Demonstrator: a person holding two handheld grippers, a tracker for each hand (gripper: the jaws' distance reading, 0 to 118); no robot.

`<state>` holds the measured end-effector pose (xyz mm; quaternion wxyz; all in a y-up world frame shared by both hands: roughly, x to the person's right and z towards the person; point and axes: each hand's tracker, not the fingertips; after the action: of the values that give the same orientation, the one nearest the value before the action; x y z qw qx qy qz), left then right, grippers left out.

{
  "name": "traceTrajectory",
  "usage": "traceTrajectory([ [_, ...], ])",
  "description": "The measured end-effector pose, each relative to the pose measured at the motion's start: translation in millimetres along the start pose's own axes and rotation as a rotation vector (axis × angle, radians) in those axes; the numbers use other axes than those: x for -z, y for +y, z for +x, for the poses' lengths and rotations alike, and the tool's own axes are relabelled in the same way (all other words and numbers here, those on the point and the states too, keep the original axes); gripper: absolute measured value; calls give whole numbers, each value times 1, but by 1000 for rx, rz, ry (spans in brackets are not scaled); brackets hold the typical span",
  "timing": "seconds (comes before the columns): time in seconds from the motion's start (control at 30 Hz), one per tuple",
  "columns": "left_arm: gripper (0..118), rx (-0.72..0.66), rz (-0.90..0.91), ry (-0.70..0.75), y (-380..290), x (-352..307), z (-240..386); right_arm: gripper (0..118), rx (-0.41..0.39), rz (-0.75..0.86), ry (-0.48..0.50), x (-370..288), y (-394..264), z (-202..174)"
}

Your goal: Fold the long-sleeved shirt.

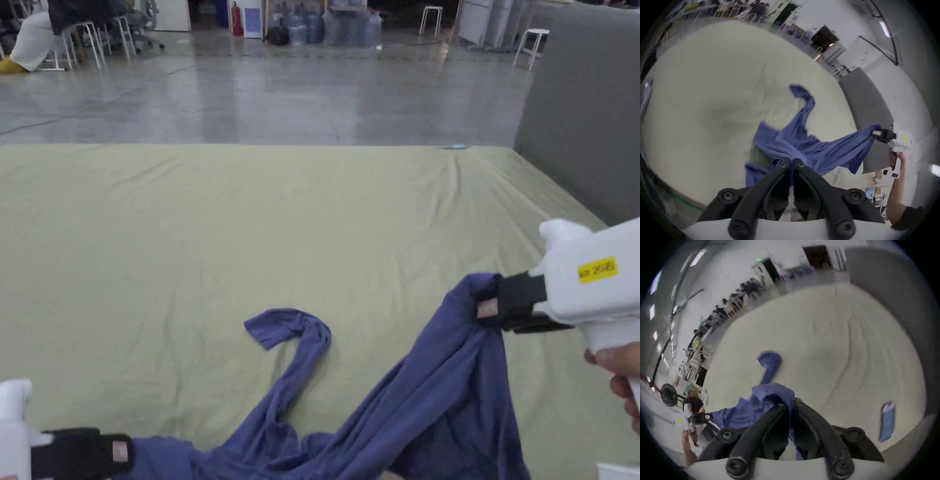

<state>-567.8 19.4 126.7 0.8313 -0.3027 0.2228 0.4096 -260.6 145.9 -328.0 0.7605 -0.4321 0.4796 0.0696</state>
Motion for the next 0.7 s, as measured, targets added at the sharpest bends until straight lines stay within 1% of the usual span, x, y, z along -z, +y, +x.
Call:
traceTrajectory([
  [0.07,0,50,44,-25,40,-10,25,0,-67,87,-48,-32,37,-15],
  [0.1,0,64,68,-48,63,-15,32,0,-82,130,-60,-47,56,-21],
  [0.17,0,51,133,-80,110,-24,49,0,-145,204,-102,-65,95,-36],
  [0.23,0,55,173,-83,162,-31,66,0,-208,281,-192,-79,136,-48],
  [0.3,0,53,231,-77,211,-37,81,0,-231,327,-265,-82,176,-52],
  [0.33,0,34,257,-74,233,-41,87,0,-227,347,-298,-84,193,-54],
  [0.37,0,18,290,-71,259,-44,95,0,-202,361,-305,-87,213,-53],
  [0.43,0,25,322,-55,306,-49,112,0,-178,397,-343,-81,254,-46],
  [0.47,0,24,343,-39,329,-50,122,0,-170,414,-345,-81,273,-43],
  [0.53,0,11,368,-32,364,-49,138,0,-92,486,-373,-81,296,-40],
  [0.6,0,-6,413,-12,391,-48,149,0,-36,517,-369,-81,317,-35],
  [0.63,0,-16,437,-6,399,-48,153,0,-23,530,-357,-81,324,-32],
  [0.7,0,-37,469,-35,408,-46,157,0,-32,558,-343,-80,324,-34],
])
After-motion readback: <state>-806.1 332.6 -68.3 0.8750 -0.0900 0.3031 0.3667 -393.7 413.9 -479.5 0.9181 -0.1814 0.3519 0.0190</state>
